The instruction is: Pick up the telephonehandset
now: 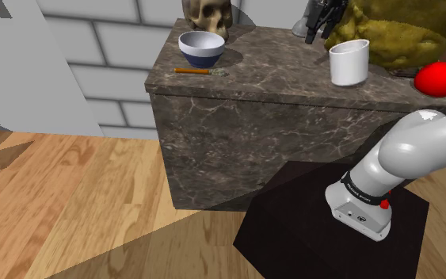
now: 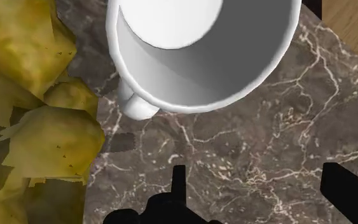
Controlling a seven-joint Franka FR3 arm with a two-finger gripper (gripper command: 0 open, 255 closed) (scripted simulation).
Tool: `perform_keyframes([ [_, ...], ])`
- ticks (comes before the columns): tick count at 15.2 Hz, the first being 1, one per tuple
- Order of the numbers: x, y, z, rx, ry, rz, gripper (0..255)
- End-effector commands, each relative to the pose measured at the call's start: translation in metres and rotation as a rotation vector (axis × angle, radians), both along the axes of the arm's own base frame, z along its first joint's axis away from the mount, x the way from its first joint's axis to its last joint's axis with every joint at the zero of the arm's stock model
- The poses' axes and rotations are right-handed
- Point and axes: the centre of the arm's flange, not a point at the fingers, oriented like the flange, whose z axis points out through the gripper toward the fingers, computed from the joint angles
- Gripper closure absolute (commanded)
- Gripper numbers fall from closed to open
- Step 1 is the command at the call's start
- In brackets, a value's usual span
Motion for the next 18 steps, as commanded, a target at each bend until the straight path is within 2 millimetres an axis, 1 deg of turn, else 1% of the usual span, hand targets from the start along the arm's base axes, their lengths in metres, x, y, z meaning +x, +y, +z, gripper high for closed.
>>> perform_keyframes([
  [1, 0.012, -0.022, 0.0, -0.026, 0.003, -0.021, 0],
  [9, 0.06, -0.098, 0.022, -0.12, -0.016, -0.067, 0],
  [18, 0.109, -0.182, 0.057, -0.225, -0.038, -0.119, 0],
])
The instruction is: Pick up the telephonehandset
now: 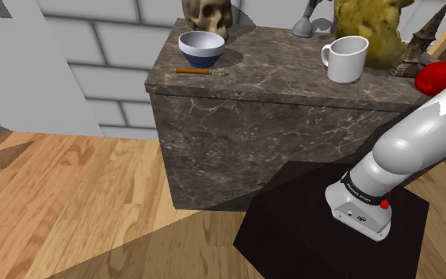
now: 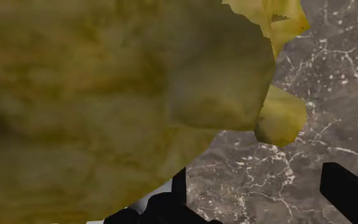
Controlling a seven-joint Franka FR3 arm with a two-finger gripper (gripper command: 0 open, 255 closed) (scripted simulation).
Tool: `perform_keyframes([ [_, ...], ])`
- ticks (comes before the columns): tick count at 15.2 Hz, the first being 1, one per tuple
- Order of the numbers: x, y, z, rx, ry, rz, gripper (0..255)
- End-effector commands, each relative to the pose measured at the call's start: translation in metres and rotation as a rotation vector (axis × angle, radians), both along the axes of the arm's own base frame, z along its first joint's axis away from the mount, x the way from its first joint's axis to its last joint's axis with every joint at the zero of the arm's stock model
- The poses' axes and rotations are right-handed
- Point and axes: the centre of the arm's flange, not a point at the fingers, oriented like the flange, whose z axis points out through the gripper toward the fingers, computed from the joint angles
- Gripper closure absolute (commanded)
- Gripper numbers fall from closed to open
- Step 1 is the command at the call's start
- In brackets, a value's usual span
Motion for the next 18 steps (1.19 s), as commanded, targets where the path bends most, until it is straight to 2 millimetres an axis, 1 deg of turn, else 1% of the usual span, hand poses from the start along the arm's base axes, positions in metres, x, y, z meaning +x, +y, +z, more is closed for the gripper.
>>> perform_keyframes([
  [1, 0.011, -0.019, 0.009, -0.026, -0.006, -0.012, 0],
  [9, 0.049, -0.092, 0.049, -0.12, -0.025, -0.058, 0],
  [10, 0.05, -0.093, 0.05, -0.121, -0.025, -0.058, 0],
  [16, 0.05, -0.093, 0.018, -0.121, -0.025, -0.058, 0],
  [17, 0.05, -0.093, 0.01, -0.121, -0.025, -0.058, 0],
  [18, 0.05, -0.093, 0.01, -0.121, -0.025, -0.058, 0],
])
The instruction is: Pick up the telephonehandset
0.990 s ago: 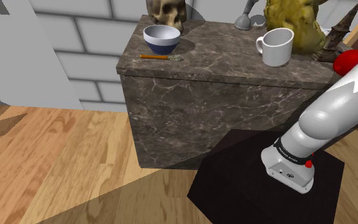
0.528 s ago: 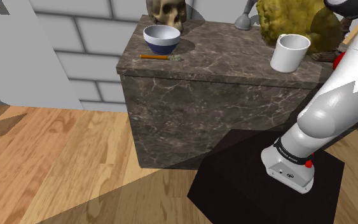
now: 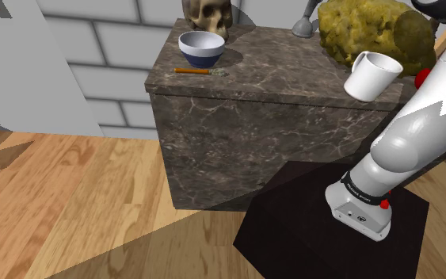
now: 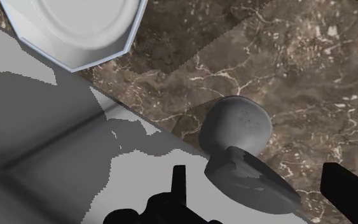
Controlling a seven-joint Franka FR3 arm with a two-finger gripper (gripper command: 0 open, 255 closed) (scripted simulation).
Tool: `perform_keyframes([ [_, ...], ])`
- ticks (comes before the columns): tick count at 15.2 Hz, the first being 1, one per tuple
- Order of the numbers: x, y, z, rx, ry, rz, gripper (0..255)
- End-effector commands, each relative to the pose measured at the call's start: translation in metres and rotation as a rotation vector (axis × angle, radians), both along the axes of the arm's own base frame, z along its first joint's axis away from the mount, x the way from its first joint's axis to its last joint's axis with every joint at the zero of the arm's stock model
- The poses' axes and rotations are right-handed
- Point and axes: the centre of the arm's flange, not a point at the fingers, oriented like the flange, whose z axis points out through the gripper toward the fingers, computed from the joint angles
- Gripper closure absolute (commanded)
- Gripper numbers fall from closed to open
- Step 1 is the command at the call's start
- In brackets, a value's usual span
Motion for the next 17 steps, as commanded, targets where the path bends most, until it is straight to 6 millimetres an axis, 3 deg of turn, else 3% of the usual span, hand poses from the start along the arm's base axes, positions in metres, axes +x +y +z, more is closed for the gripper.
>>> perform_keyframes([
  [1, 0.0, -0.001, -0.004, 0.0, -0.001, 0.0, 0],
  [2, 0.0, -0.001, -0.004, 0.0, -0.001, 0.0, 255],
  [11, 0.0, -0.001, -0.004, 0.0, -0.001, 0.0, 255],
  [17, 0.0, -0.001, 0.028, 0.0, -0.001, 0.0, 255],
])
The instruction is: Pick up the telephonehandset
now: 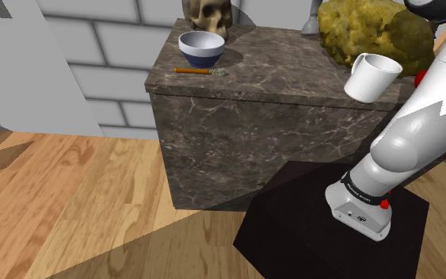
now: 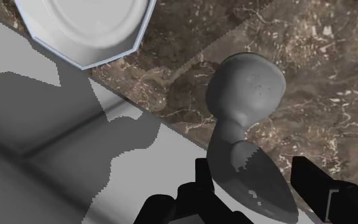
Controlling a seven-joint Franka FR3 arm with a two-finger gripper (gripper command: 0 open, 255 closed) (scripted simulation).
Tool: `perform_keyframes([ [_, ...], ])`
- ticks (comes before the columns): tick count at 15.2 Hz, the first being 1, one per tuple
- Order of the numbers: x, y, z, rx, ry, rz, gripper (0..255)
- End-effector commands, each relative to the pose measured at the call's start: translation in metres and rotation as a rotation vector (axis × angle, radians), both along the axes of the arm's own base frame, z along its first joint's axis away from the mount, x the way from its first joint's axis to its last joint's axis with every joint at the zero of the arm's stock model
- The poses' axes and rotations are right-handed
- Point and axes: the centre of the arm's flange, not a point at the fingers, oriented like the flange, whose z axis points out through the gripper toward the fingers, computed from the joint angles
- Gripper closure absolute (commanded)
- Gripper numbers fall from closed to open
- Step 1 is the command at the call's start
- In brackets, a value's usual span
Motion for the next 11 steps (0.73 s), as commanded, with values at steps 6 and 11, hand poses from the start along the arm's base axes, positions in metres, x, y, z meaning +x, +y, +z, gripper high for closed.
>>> perform_keyframes([
  [6, 0.0, 0.0, 0.037, 0.0, 0.0, 0.0, 255],
  [11, 0.0, 0.0, 0.054, 0.0, 0.0, 0.0, 255],
])
